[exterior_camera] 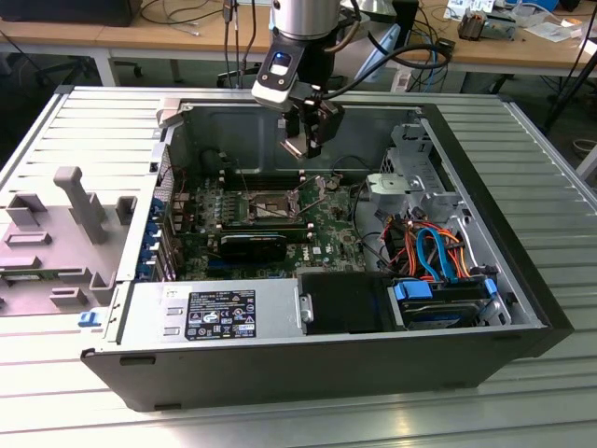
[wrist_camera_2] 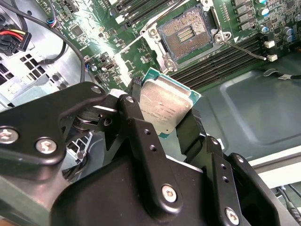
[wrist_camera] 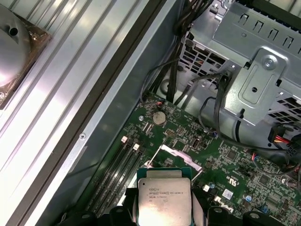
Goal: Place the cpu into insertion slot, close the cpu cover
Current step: 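Close the cpu cover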
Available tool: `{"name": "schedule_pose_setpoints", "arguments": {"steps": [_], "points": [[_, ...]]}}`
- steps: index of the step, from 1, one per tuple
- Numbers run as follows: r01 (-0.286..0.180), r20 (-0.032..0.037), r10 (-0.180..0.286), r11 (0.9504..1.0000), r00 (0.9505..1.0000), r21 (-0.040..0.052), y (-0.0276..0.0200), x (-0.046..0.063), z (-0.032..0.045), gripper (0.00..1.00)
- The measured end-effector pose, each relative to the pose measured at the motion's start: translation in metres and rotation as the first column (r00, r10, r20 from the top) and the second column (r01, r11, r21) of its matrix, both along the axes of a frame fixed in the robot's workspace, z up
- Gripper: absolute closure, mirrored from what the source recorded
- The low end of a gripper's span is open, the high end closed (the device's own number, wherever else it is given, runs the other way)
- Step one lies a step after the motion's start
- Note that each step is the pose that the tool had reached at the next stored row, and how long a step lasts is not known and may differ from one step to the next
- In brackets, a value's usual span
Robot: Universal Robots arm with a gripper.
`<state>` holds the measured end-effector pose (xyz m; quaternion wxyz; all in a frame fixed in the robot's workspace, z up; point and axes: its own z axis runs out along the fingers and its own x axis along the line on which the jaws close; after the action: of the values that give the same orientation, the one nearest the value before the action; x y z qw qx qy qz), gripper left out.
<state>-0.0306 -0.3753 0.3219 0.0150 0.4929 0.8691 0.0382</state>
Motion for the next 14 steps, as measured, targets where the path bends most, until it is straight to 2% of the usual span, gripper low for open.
{"name": "schedule_pose_setpoints", "arguments": {"steps": [14], "points": [[0.024, 0.0000, -0.024, 0.9997, 0.9997, -0.0002, 0.0000, 0.0000, -0.0001, 0.45]]}}
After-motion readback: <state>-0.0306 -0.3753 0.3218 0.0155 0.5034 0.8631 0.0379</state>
